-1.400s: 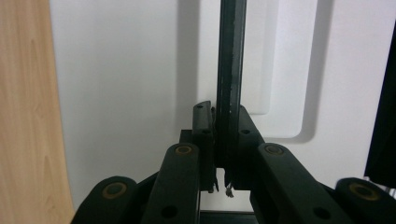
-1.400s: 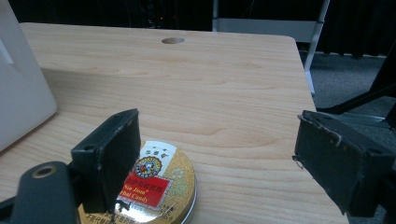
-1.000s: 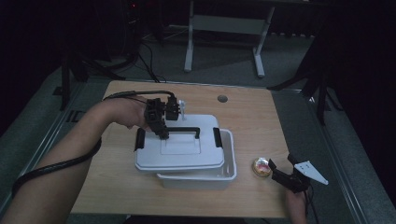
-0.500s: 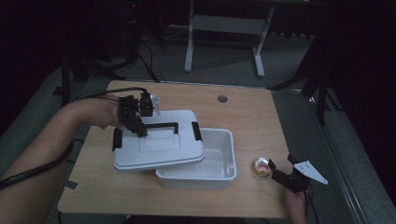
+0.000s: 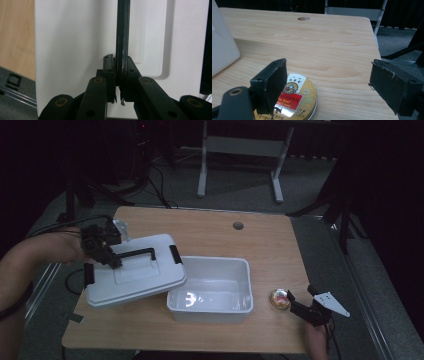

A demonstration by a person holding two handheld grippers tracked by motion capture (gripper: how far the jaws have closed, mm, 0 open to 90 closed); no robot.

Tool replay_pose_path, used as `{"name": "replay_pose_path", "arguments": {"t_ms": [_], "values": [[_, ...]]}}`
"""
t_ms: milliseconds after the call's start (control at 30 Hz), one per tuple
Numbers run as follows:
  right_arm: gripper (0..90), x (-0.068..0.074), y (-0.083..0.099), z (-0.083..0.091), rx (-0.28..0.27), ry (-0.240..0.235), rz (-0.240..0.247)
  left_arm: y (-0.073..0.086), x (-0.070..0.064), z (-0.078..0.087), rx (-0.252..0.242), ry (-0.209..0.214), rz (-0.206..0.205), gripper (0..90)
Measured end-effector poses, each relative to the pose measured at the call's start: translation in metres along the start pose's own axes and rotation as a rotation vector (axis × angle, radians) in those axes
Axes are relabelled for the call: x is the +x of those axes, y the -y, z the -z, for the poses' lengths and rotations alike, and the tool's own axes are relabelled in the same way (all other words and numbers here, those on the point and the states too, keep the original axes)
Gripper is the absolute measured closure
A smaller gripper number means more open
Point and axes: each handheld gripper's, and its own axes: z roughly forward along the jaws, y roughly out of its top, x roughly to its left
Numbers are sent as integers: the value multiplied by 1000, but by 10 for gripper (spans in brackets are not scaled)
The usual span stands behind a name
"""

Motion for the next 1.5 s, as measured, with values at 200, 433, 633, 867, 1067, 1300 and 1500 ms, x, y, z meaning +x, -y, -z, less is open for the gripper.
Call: {"name": "replay_pose_path", "arguments": {"t_ms": [200, 433, 633, 867, 1067, 1300, 1500], "values": [[140, 0, 0, 0, 1, 2, -1, 30, 10, -3, -14, -13, 71, 832], [140, 1, 0, 0, 8, 4, 3, 61, 22, -26, -8, -1, 149, 832], [140, 1, 0, 0, 8, 1, 0, 76, 32, -58, -8, 11, 209, 833], [140, 2, 0, -1, 13, 0, 6, 79, 41, -93, -12, 17, 252, 832], [140, 1, -1, -1, 16, -5, 11, 69, 53, -121, -57, -5, 313, 832], [140, 1, 0, -1, 14, -8, 9, 58, 58, -147, -34, -3, 359, 831], [140, 2, 0, -1, 15, -7, 9, 54, 56, -165, -25, 57, 372, 830]]}}
